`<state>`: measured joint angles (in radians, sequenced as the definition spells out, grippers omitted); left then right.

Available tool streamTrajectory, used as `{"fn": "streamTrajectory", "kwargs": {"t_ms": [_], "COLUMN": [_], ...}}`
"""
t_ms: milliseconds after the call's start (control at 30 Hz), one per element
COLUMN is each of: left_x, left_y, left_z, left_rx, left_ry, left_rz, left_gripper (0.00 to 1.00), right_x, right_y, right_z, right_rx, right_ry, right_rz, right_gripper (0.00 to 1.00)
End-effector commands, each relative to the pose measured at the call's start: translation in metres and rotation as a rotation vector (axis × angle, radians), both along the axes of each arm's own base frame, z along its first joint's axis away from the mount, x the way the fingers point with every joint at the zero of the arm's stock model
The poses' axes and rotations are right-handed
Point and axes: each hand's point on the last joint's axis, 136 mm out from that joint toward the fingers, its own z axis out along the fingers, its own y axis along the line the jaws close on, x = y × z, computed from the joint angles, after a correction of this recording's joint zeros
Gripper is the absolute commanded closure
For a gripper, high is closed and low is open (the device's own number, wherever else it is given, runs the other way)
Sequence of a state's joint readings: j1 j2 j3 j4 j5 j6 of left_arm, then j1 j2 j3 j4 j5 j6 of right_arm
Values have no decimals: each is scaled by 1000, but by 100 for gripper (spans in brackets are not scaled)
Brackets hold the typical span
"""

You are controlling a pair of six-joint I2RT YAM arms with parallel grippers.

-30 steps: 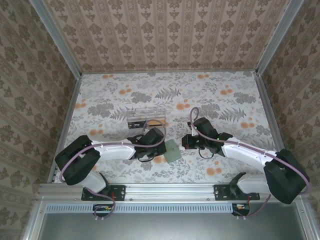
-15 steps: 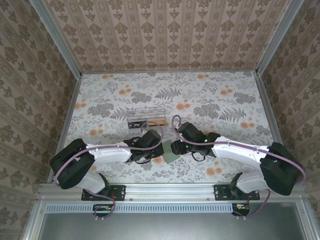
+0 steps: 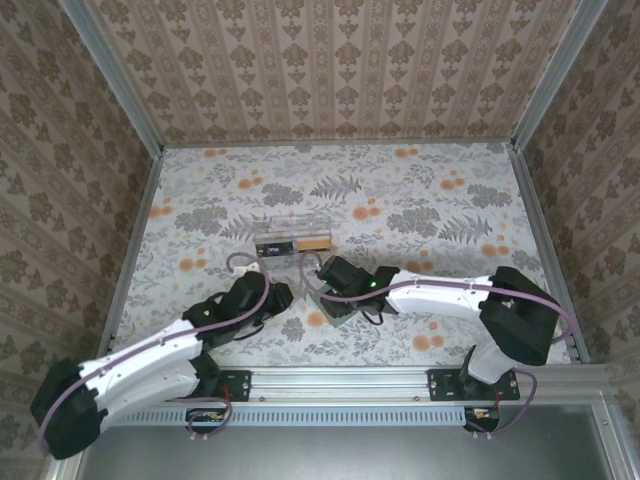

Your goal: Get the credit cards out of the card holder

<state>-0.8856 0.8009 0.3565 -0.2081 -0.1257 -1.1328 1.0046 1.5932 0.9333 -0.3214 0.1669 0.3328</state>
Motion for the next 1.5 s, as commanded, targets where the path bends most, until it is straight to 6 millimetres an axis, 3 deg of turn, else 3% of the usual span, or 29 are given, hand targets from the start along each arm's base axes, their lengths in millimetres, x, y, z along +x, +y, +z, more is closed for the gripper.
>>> {"fn": "streamTrajectory", "kwargs": {"t_ms": [0, 167, 400, 533, 700, 733, 900, 1100, 1267, 1467], "left_x": [-6, -9, -7, -7, -6, -5, -3, 0, 2, 4], "left_y": [26, 31, 23, 17, 8, 6, -15, -52, -78, -90], "left_z": [-12, -12, -13, -14, -9, -8, -2, -7, -15, -24], "left_rx": [37, 35, 34, 34, 37, 39, 9, -42, -70, -89], "left_ry": [18, 18, 23, 30, 16, 10, -6, 22, 61, 89], "left_rz": [73, 76, 48, 25, -16, -25, -80, -149, -183, -186], "left_gripper": [66, 65, 65, 65, 65, 65, 66, 75, 85, 94], "right_x": [3, 4, 9, 10, 7, 6, -6, -17, -17, -16], "right_y": [-4, -6, -14, -15, -13, -10, 6, 23, 23, 23], "right_z": [-11, -24, -27, -32, -33, -31, -19, -17, -21, -22], "right_rx": [-112, -173, -222, -236, -216, -197, -57, 54, 75, 108], "right_ry": [-17, -6, -37, -37, -21, -12, 56, 141, 158, 179], "right_rz": [36, 38, 20, 19, 15, 12, 2, -17, -41, -54], "right_gripper": [52, 54, 56, 67, 98, 100, 100, 100, 100, 100]}}
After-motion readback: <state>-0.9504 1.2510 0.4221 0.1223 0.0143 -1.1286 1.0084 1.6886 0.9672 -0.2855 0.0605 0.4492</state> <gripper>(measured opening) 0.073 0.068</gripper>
